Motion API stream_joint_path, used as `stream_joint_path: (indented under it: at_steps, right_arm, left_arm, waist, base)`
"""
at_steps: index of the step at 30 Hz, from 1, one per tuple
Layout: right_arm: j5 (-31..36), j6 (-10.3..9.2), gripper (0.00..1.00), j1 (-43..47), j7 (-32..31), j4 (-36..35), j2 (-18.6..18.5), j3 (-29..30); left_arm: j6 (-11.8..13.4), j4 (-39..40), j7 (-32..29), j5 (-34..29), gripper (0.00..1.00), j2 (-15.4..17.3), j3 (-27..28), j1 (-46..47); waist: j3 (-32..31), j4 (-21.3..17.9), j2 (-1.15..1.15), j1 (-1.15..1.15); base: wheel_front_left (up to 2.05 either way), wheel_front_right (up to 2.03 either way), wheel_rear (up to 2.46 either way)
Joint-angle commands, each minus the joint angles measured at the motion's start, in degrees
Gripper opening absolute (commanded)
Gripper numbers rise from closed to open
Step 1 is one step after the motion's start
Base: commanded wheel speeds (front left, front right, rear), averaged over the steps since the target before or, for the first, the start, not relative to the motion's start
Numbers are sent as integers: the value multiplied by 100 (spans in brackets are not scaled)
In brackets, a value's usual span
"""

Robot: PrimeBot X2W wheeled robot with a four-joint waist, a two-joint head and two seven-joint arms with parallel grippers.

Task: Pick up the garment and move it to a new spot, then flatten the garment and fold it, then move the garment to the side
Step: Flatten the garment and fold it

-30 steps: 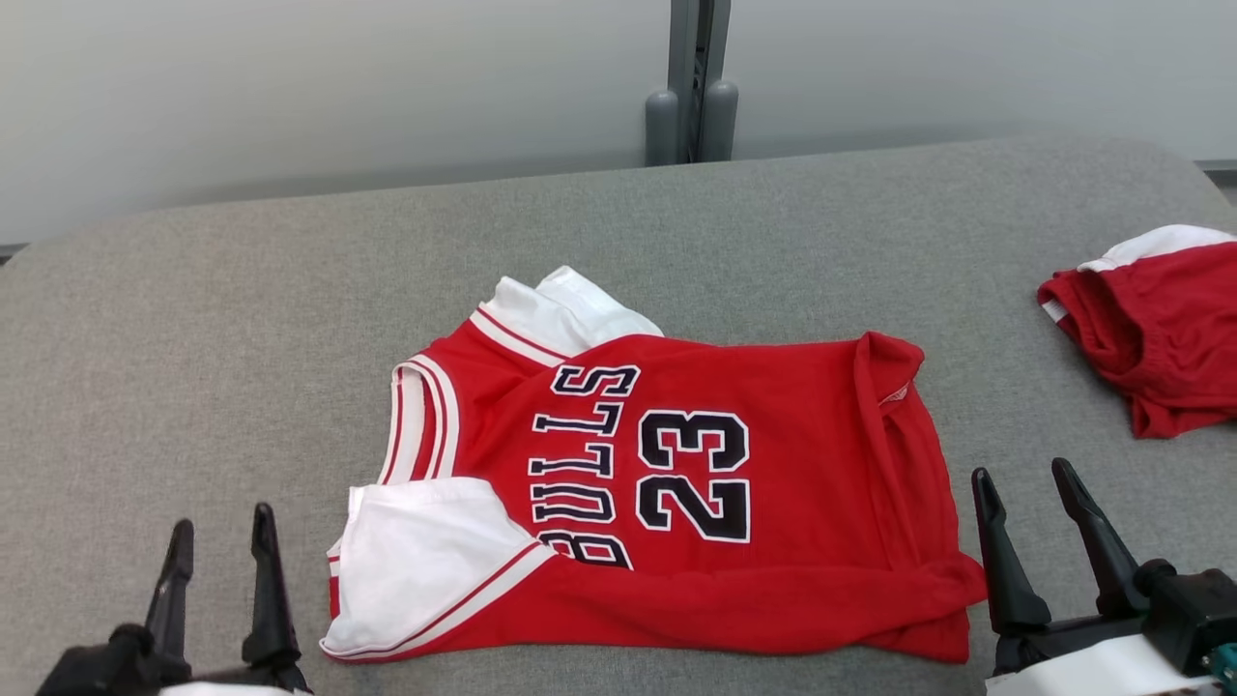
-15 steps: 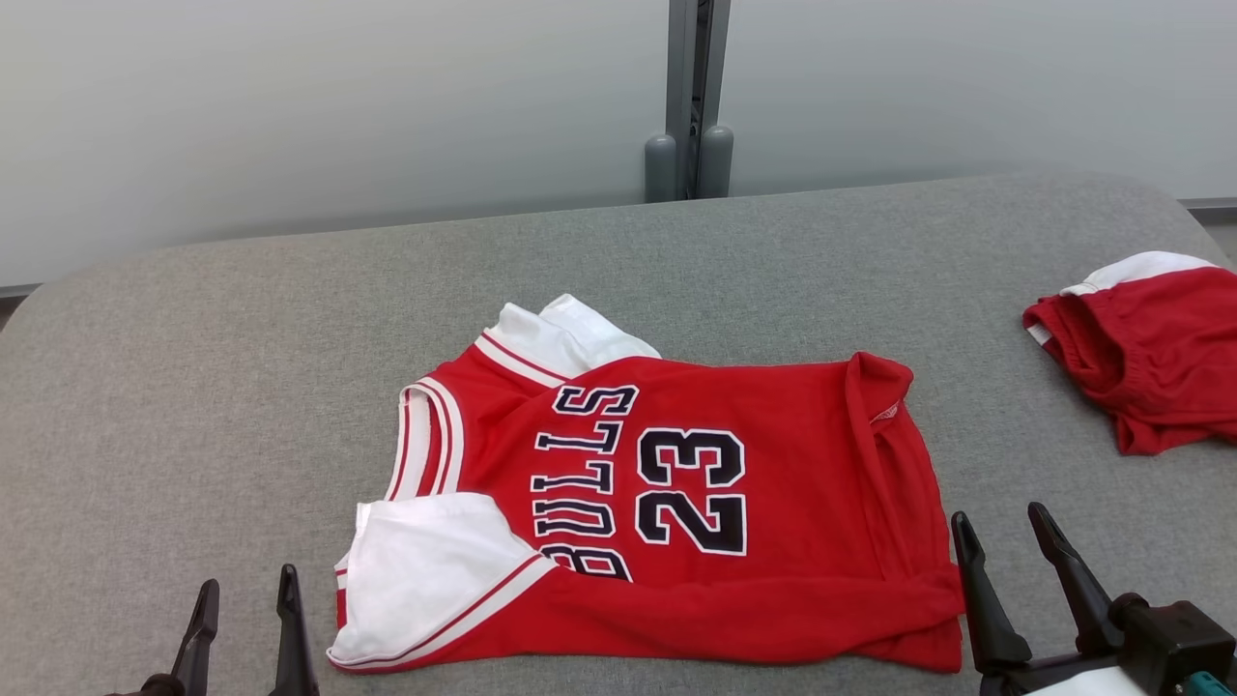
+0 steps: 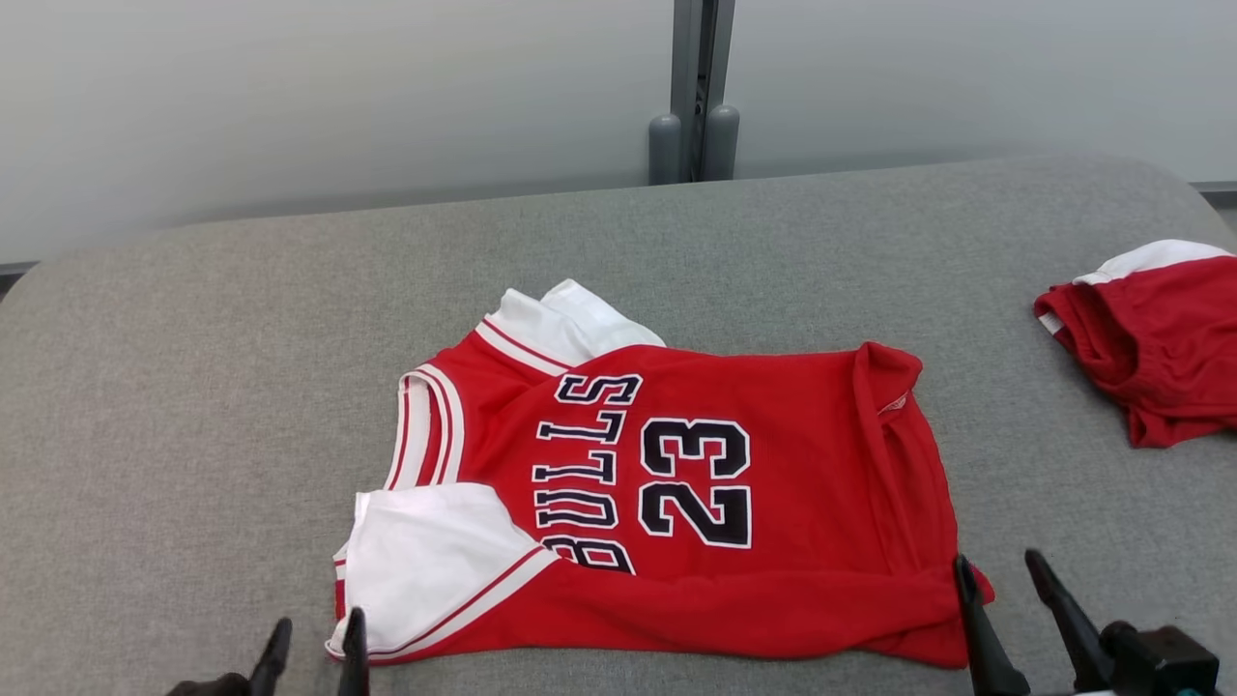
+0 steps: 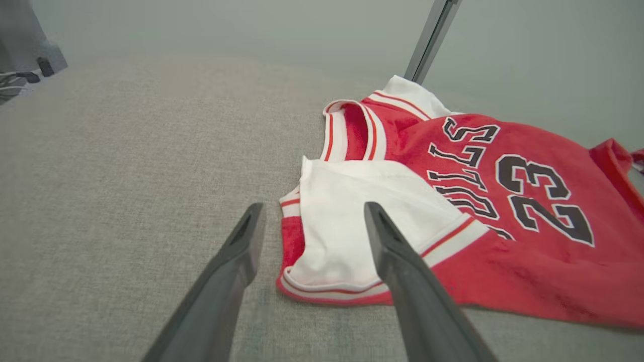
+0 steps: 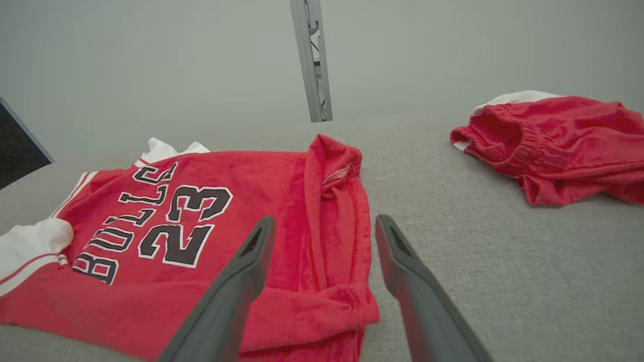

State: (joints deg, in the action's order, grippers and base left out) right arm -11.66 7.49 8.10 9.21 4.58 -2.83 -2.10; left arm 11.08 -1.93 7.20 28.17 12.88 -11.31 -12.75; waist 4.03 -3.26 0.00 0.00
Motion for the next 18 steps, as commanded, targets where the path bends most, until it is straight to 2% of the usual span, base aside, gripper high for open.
stream_joint_path:
  at_steps: [1,7,18]
  right_arm:
    - [-74,1,100,84,-20,117,-22,39]
    - [-212,1,100,13,5,833,-22,34]
    - [-587,1,100,-439,136,1889,-22,-364]
  left_arm:
    - [-46,-93,-74,54,100,-11,-37,47]
    - [-262,-633,-300,327,100,-93,-118,240]
    - [-702,-1501,-450,727,100,-86,-55,819]
  waist:
    - [60,16,0,0]
    - [321,15,0,0]
    - [551,96,0,0]
  base:
    - [0,0,0]
    - [0,0,0]
    - [0,0,0]
